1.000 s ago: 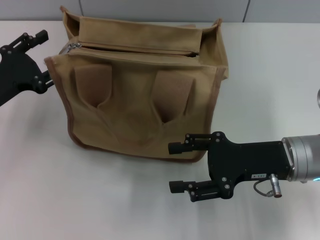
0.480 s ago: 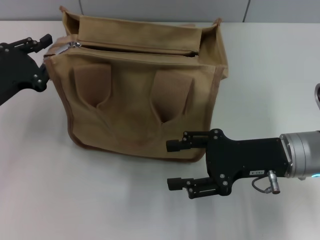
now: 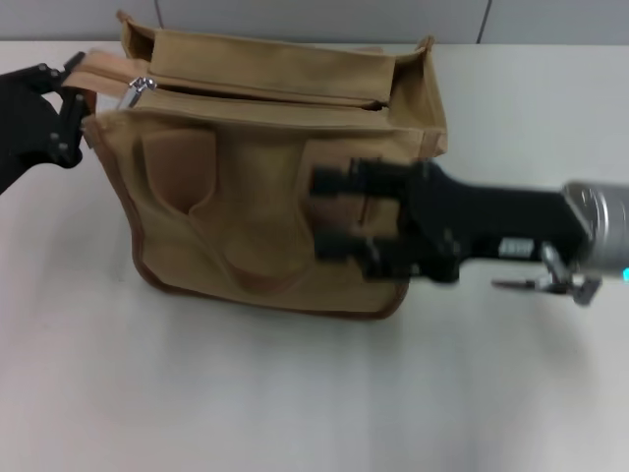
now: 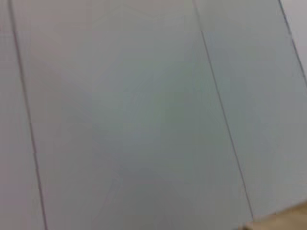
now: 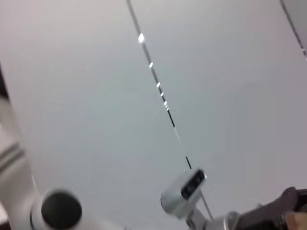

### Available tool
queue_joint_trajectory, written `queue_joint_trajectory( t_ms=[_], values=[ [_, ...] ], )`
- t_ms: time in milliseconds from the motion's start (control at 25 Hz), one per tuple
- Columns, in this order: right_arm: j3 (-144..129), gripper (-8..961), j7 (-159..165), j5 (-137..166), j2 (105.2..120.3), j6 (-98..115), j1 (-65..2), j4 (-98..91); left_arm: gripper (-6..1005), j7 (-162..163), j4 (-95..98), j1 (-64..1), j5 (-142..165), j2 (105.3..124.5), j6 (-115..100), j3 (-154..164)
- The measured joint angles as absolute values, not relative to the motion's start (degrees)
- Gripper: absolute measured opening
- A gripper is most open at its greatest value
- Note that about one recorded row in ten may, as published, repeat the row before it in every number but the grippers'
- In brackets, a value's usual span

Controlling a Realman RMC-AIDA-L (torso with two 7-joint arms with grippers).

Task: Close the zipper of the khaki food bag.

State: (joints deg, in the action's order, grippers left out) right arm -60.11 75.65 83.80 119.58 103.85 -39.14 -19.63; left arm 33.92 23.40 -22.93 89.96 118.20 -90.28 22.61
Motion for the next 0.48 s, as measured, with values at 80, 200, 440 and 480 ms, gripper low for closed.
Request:
queue_joint_trajectory(
  t_ms=[80,200,440,480],
  values=[
    [-59.96,743,78.70,83.19,119.59,103.50,-40.36,-19.57,22,34.43,23.22,-22.75,87.97,118.47,-91.28,22.65],
    [-59.75,743,85.86,81.13,119.61,101.06,-43.93,-19.44,26,36.23,23.14,-22.79,87.08,118.48,-92.83,22.64],
    [-60.55,743,97.69,78.82,119.79,90.49,-50.60,-19.10,32,38.70,23.04,-23.38,84.04,118.61,-93.59,22.89],
    [-61.72,743,101.12,78.75,119.87,86.61,-52.50,-18.74,34,38.87,22.98,-23.45,83.79,118.63,-93.60,22.96]
  ],
)
